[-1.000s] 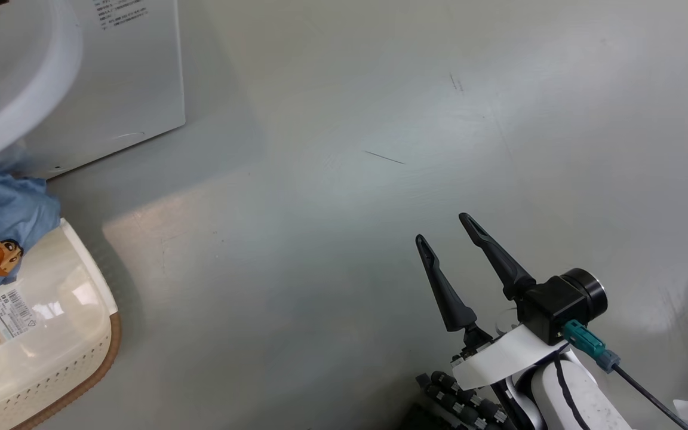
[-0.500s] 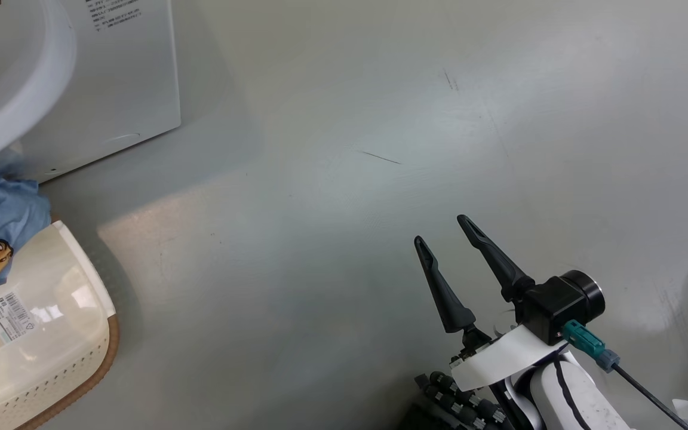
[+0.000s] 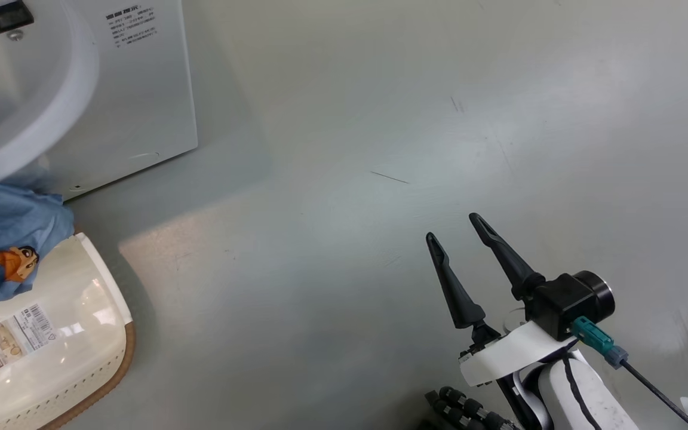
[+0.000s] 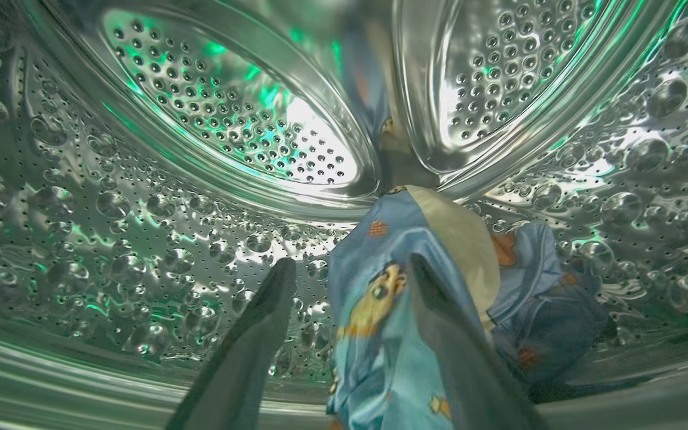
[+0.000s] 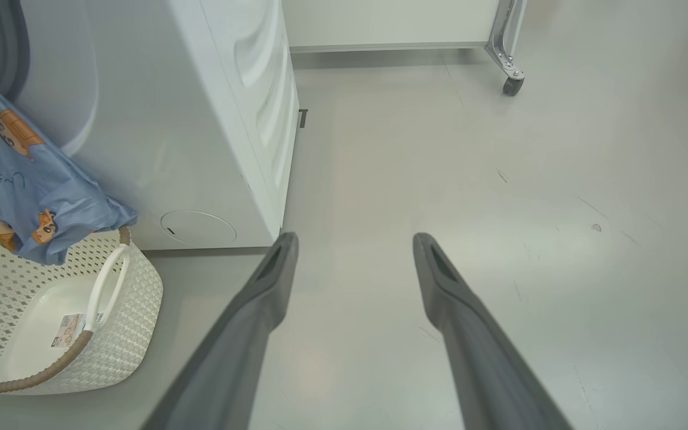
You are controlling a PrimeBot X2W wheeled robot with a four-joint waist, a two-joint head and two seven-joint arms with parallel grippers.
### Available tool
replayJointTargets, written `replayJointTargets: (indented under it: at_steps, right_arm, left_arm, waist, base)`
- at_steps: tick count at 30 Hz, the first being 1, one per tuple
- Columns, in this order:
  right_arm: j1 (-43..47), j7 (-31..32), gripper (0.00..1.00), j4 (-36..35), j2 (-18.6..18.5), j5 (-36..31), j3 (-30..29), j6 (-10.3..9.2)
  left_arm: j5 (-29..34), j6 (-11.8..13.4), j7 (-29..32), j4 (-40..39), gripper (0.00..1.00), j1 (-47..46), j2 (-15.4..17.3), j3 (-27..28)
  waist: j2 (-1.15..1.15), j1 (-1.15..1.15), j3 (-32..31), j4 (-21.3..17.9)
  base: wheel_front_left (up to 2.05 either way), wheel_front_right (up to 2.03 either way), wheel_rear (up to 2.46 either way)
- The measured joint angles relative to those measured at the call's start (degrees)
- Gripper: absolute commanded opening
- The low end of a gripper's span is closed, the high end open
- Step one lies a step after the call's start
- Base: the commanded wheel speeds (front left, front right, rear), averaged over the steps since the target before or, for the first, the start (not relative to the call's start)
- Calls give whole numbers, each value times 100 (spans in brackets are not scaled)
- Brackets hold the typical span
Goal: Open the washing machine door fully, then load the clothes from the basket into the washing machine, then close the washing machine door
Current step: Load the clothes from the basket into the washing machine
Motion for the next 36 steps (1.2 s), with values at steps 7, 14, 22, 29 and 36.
replayJointTargets:
  at_steps: [7, 14, 22, 29, 36]
  right_arm:
    - [4, 0, 100, -9, -2, -9, -234, 0]
    - [-54, 0, 100, -16, -7, -64, -309, 0]
    - [-211, 0, 100, -12, -11, -144, -419, 0]
    - [-214, 0, 100, 9, -135, -167, -679, 0]
    - [-212, 0, 100, 10, -183, -221, -904, 0]
  left_arm:
    - [8, 40, 60, 183, 100, -173, -378, -136]
    - [7, 40, -189, 197, 100, -175, -935, -363]
    - [-41, 40, -455, 158, 100, -32, -1417, -479]
    - [-237, 38, -746, 3, 100, 283, -1895, -535]
    - [-399, 31, -1166, -344, 100, 821, -2207, -539]
  waist:
    - [0, 0, -94, 190]
    - [0, 0, -159, 530]
    - [0, 0, -268, 967]
    - [0, 0, -375, 1435]
    - [0, 0, -453, 1934]
  base:
    - [0, 0, 0]
    - [0, 0, 0]
    - [0, 0, 0]
    - [0, 0, 0]
    - [0, 0, 0]
